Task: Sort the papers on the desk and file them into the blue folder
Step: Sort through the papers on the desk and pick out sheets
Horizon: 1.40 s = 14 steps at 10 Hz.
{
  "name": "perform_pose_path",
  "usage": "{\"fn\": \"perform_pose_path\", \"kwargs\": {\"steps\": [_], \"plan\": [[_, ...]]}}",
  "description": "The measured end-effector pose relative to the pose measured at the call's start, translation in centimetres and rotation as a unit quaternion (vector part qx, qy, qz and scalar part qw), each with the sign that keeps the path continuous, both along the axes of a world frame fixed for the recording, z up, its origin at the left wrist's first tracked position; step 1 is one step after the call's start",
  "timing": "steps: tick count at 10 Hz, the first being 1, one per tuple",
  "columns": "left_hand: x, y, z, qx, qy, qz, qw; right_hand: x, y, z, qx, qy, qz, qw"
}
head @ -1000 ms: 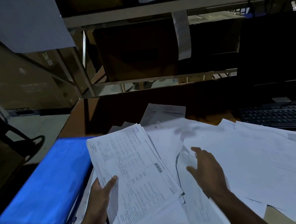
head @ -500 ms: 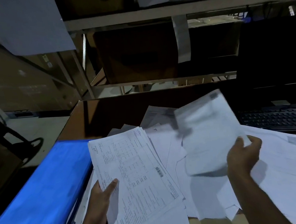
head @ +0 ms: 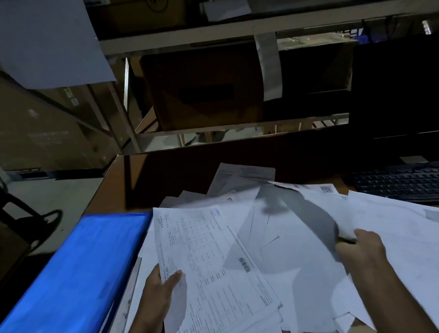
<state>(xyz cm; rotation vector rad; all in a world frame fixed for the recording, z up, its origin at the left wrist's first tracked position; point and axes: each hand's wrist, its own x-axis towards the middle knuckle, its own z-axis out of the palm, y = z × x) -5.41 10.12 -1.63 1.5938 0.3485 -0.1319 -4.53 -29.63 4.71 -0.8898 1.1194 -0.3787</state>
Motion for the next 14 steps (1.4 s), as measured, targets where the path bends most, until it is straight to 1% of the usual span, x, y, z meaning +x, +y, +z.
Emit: {"fn": "perform_pose_path", "kwargs": {"steps": [1,2,3,4,5,6,7,8,9,10,11,12,13,14], "plan": [[-0.1,0.0,0.3,0.012,0.008,0.007,1.0,1.3,0.2,-0.6,0.166,-0.145,0.002,0.975],[-0.1,-0.2,0.7,0.014,0.017,0.007,1.0,0.3,3.5,0.4,0.104,-0.154,0.074,0.98],[-0.3,-0.3,1.5,-0.002,0.024,0.016,1.0,-1.3,7.8,-0.3,-0.024,-0.096,0.226,0.969],[-0.6,-0.2,2.1,-0.036,0.026,0.035,0.998,-1.8,10.7,-2.5,-0.185,-0.019,0.327,0.926],[-0.9,-0.4,2.6,-0.117,0.038,0.029,0.992,-2.3,12.8,-2.9,-0.32,0.006,0.374,0.871],[-0.9,-0.3,2.3,-0.099,-0.005,0.008,0.995,-3.0,14.3,-3.1,-0.413,0.017,0.442,0.796],[-0.9,0.0,1.3,-0.025,-0.032,0.01,0.999,-3.5,14.9,-3.0,-0.535,0.037,0.511,0.671],[-1.0,0.2,1.2,-0.048,-0.04,0.021,0.998,-3.1,14.7,-2.5,-0.582,0.026,0.491,0.647],[-1.1,0.9,1.0,-0.081,-0.058,0.034,0.994,-1.8,13.9,-2.4,-0.58,0.025,0.437,0.688],[-1.4,1.3,1.1,-0.09,-0.077,0.032,0.992,-0.1,12.8,-2.6,-0.568,0.028,0.41,0.713],[-1.6,1.7,1.6,-0.105,-0.094,0.044,0.989,1.0,12.4,-2.9,-0.549,0.027,0.414,0.725],[-1.8,3.1,2.2,-0.07,-0.121,0.076,0.987,2.1,12.7,-3.2,-0.572,0.0,0.404,0.714],[-1.8,4.8,1.7,-0.03,-0.129,0.092,0.987,3.1,13.8,-3.4,-0.592,0.035,0.417,0.689],[-1.9,5.7,0.8,-0.01,-0.107,0.1,0.989,3.9,15.2,-3.4,-0.62,0.103,0.423,0.652]]}}
